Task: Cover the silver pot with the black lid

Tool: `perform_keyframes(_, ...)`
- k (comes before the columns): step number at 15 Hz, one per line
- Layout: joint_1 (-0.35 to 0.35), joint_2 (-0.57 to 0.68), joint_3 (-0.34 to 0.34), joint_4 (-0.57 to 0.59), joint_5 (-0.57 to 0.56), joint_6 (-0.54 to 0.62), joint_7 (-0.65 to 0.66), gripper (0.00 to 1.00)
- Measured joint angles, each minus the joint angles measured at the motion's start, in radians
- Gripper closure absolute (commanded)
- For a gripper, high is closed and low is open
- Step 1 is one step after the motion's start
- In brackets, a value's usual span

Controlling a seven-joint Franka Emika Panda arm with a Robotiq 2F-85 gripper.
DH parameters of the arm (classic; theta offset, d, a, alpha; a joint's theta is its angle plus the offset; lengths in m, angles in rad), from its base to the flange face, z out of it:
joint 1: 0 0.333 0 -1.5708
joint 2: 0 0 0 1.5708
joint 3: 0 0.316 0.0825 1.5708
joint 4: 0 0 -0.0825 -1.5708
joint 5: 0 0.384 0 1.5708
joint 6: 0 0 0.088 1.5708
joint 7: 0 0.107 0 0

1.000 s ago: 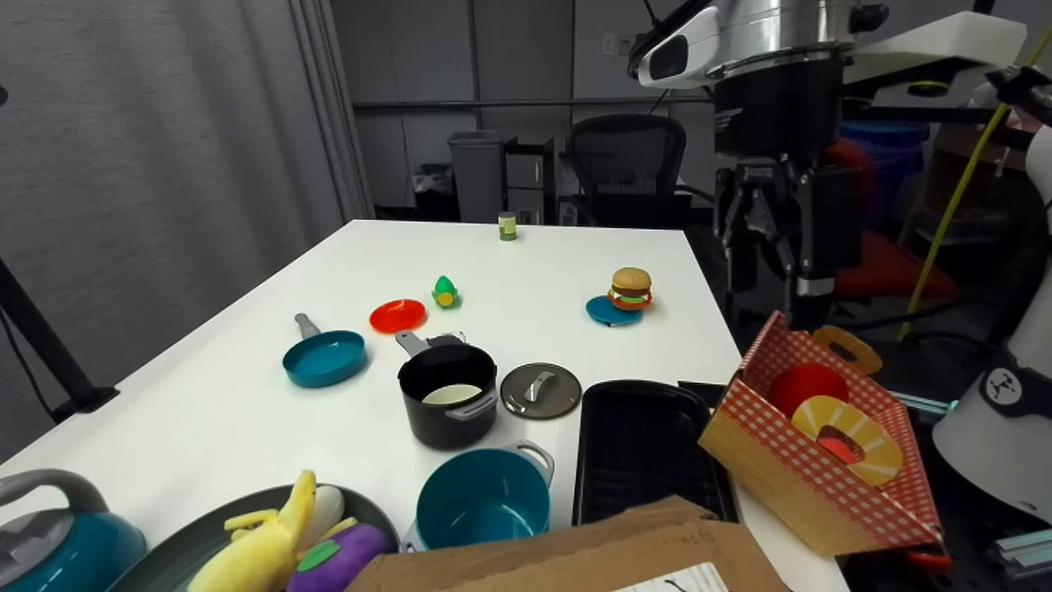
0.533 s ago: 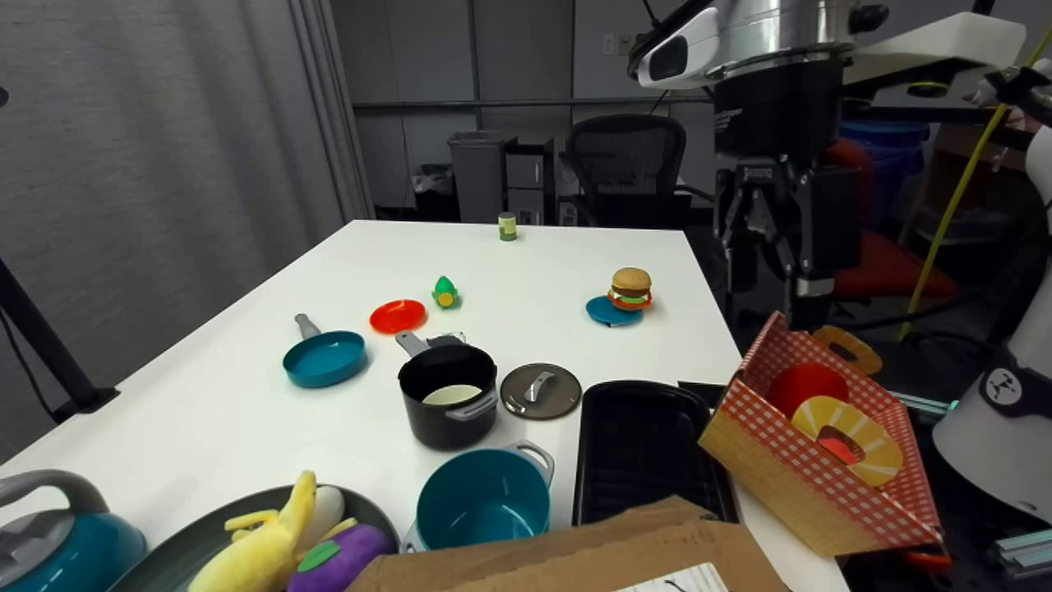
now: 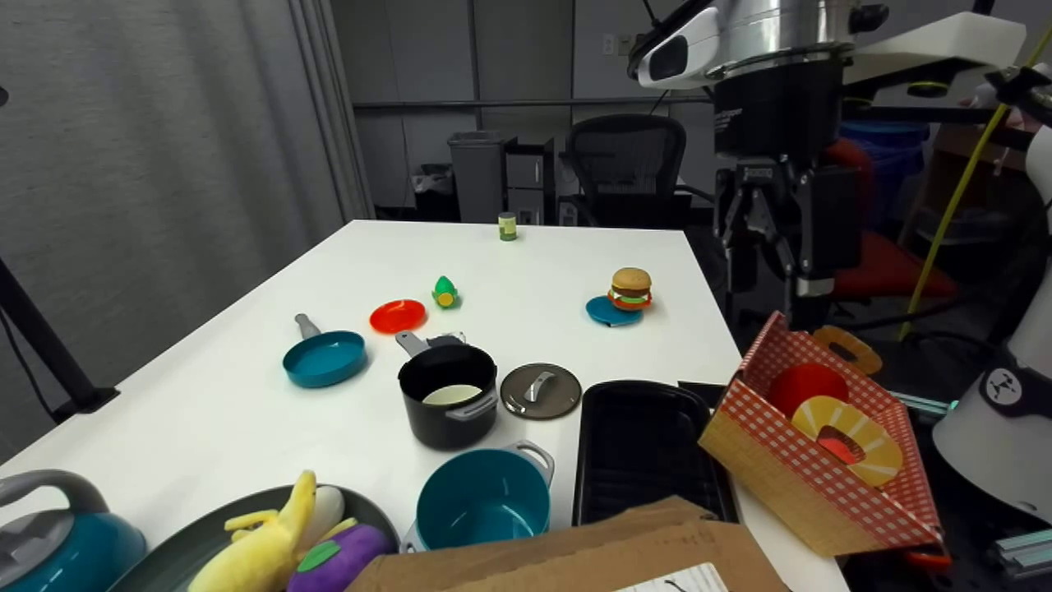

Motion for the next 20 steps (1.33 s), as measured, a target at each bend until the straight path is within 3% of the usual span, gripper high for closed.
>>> perform_keyframes(13,-0.004,0.015,0.002,0.002,-0.003,0.002,0.000,0.00)
perform_keyframes(20,-0.034,0.070,-0.005,0.021,-0.050,0.057,-0.033,0.00)
